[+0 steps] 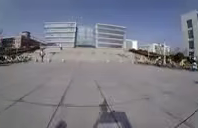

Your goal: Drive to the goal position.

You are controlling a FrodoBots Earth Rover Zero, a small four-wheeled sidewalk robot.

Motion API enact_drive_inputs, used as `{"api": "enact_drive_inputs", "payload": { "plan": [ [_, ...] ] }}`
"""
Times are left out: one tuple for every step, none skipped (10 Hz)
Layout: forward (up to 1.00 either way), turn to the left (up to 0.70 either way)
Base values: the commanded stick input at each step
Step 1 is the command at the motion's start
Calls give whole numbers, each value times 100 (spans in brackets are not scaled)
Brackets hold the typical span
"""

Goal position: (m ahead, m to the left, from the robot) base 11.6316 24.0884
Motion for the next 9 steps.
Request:
{"api": "enact_drive_inputs", "payload": {
  "plan": [
    [100, 0],
    [100, 0],
    [100, 0],
    [100, 0],
    [100, 0],
    [100, 0],
    [100, 0],
    [100, 0],
    [100, 0]
  ]
}}
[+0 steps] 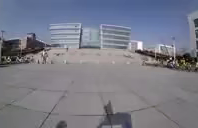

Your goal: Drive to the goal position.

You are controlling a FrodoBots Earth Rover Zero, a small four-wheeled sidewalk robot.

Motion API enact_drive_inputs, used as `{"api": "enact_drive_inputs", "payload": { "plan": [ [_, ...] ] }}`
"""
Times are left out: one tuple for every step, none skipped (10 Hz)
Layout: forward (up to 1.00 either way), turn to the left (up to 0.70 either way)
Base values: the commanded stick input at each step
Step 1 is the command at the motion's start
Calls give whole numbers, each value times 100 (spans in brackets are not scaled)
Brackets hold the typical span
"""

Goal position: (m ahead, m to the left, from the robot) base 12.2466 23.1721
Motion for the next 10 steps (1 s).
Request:
{"api": "enact_drive_inputs", "payload": {
  "plan": [
    [100, 0],
    [100, 0],
    [100, 0],
    [100, 0],
    [100, 0],
    [100, 0],
    [100, 0],
    [100, 0],
    [100, 0],
    [100, 0]
  ]
}}
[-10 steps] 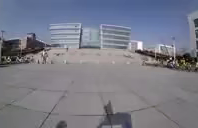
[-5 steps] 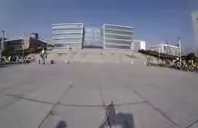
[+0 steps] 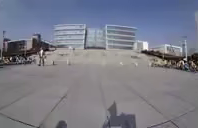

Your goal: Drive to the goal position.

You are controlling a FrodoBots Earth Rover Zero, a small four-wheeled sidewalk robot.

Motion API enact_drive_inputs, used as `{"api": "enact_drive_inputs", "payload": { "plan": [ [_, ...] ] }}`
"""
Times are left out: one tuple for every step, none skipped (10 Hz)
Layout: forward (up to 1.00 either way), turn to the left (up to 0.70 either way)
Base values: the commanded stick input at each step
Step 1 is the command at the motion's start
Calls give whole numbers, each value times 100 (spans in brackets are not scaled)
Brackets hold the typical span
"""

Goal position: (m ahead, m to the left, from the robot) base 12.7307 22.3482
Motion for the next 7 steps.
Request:
{"api": "enact_drive_inputs", "payload": {
  "plan": [
    [100, 0],
    [100, 0],
    [100, 0],
    [100, 0],
    [100, 1],
    [100, 10],
    [100, 0]
  ]
}}
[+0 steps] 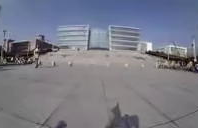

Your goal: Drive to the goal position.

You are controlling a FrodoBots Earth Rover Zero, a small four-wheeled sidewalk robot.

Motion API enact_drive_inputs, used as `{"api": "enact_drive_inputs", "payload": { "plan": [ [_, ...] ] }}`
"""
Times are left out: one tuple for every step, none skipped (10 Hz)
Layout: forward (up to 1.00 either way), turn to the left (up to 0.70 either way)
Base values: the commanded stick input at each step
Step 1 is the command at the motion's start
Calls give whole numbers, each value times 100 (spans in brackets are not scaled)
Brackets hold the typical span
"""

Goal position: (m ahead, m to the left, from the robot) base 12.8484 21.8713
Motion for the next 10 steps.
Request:
{"api": "enact_drive_inputs", "payload": {
  "plan": [
    [100, 0],
    [100, 1],
    [100, 3],
    [100, 0],
    [100, 3],
    [100, 0],
    [100, 0],
    [100, 0],
    [100, 0],
    [100, 0]
  ]
}}
